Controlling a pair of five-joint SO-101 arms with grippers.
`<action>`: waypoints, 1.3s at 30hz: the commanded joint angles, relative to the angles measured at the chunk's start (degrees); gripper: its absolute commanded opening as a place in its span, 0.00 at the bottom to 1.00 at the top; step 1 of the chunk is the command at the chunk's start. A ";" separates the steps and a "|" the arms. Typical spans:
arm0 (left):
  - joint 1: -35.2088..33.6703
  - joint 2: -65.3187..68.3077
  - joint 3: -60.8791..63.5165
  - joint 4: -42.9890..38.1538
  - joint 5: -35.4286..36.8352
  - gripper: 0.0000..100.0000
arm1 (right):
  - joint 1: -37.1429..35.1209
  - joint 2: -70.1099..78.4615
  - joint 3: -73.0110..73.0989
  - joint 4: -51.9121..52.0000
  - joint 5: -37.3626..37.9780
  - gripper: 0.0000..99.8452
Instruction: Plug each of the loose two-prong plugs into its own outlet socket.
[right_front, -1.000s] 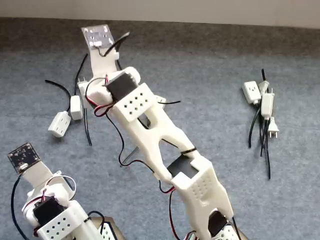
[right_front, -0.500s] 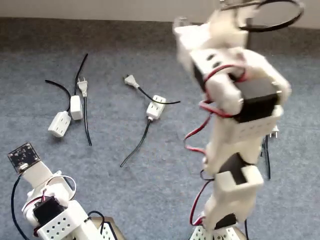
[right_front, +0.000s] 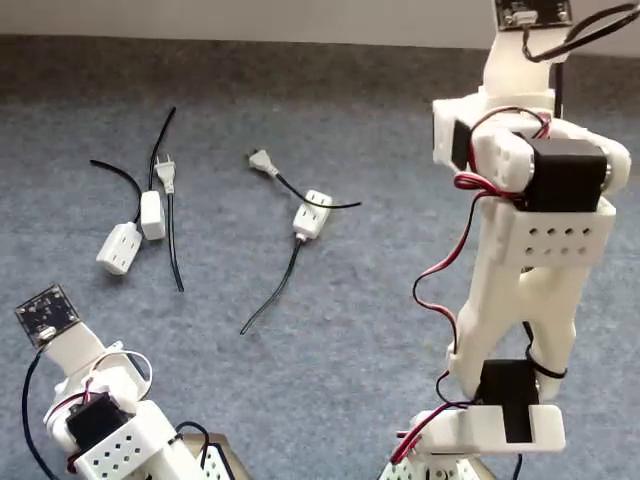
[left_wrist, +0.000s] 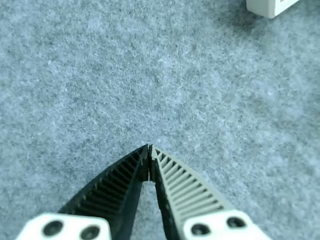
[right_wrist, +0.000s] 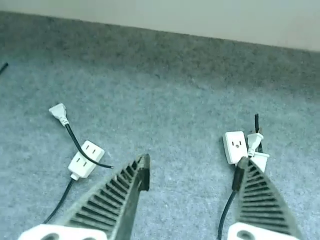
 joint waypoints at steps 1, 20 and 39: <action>5.76 -0.31 0.92 0.35 0.09 0.03 | 2.15 -2.15 1.10 -0.48 1.32 0.27; 25.19 -0.48 0.57 -1.85 -1.23 0.03 | 9.45 -2.15 1.36 -6.90 1.05 0.27; 38.02 33.80 -33.36 -33.67 -6.59 0.20 | 9.71 -2.15 1.45 -7.25 1.05 0.27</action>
